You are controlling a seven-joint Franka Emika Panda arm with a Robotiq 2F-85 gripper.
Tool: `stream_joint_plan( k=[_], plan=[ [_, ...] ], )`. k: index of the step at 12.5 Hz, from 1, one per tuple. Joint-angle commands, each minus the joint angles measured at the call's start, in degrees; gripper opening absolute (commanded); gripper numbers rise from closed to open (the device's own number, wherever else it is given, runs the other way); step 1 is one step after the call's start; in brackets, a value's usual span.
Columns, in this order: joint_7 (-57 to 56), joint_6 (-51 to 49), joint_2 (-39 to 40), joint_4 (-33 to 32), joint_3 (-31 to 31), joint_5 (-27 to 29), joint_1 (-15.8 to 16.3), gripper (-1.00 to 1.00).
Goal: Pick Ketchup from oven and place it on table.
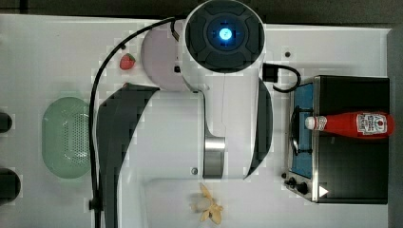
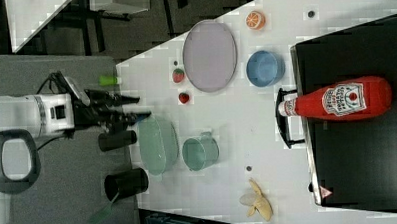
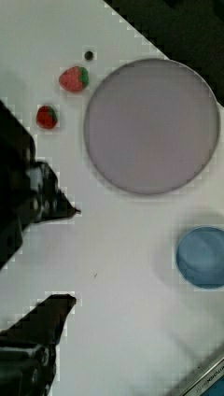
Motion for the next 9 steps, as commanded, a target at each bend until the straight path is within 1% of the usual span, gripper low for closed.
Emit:
stream_joint_plan(
  k=[1,3,6,9],
  plan=[
    [1.8,-10.2,-23.4,-9.1,-1.0,-2.0,-2.1,0.59],
    [1.8,-10.2,-23.4,-9.1,-1.1,-2.0,-2.1,1.00],
    [1.8,-9.9,-23.2,-9.1,-3.1,-2.0,-2.4,1.00],
    [1.7,-8.3,-21.3,-9.1,-7.6,-2.1,-3.4,1.00]
  ],
)
